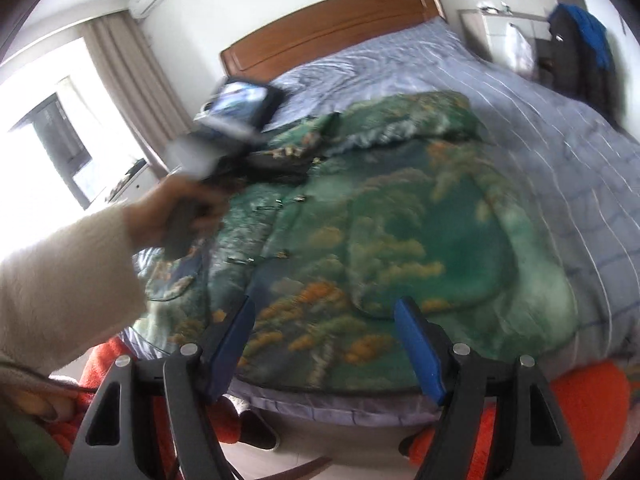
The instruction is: Fold large clothes
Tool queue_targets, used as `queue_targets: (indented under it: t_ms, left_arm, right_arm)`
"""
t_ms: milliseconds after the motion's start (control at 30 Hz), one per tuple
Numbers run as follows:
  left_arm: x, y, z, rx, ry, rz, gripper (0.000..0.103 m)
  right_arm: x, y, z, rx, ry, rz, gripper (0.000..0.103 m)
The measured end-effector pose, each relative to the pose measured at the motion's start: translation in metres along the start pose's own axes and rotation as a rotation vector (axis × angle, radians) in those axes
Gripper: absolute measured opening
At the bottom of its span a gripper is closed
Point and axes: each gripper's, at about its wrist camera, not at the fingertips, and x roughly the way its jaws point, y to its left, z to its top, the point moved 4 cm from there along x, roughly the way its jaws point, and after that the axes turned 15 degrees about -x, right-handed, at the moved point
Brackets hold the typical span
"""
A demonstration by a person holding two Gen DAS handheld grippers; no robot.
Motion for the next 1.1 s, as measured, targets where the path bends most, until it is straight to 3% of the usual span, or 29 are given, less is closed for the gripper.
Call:
queue_targets:
  t_ms: [67,133,300,367,467,533,633,800,867,967,1000,1033,1100]
  left_arm:
    - [-0.018,0.021,-0.004,-0.074,-0.004,-0.038,0.094]
    - [-0.026,0.058,-0.001,-0.169,-0.017,-0.03,0.095]
    - [-0.009,0.166,-0.004,-0.445,-0.054,0.156,0.096]
    - [0.015,0.198,-0.02,-0.513,-0.01,0.246,0.096]
    - [0.063,0.217,-0.052,-0.533,0.132,0.323,0.096]
    - [0.071,0.217,-0.064,-0.554,0.15,0.308,0.096]
    - [0.05,0.215,-0.066,-0.599,0.106,0.241,0.096]
    - [0.022,0.209,-0.056,-0.538,0.032,0.2,0.098]
    - [0.023,0.209,-0.057,-0.524,0.025,0.2,0.098]
    - [0.028,0.214,-0.061,-0.538,0.041,0.224,0.098]
    - [0.031,0.217,-0.063,-0.557,0.05,0.226,0.098]
    - [0.031,0.22,-0.064,-0.577,0.052,0.221,0.098]
    - [0.026,0.222,-0.064,-0.624,0.028,0.178,0.098]
  right_arm:
    - [0.001,-0.008,0.0,0.016,0.002,-0.004,0.072]
    - [0.005,-0.011,0.003,0.026,0.004,-0.008,0.072]
    - [0.016,-0.001,0.026,0.011,-0.006,0.036,0.072]
    - [0.024,0.004,0.044,-0.01,0.0,0.062,0.072]
    - [0.042,0.001,0.082,-0.006,0.026,0.107,0.072]
    - [0.061,-0.006,0.114,0.019,0.029,0.164,0.072]
    - [0.1,-0.024,0.151,0.096,0.064,0.215,0.072]
    - [0.199,-0.054,0.189,0.269,0.171,0.269,0.072]
    - [0.233,-0.056,0.195,0.315,0.206,0.272,0.068]
    - [0.268,-0.048,0.204,0.326,0.241,0.26,0.05]
    - [0.275,-0.044,0.205,0.307,0.258,0.24,0.028]
    - [0.279,-0.041,0.208,0.266,0.271,0.189,0.016]
    - [0.27,-0.035,0.225,0.135,0.225,0.073,0.015]
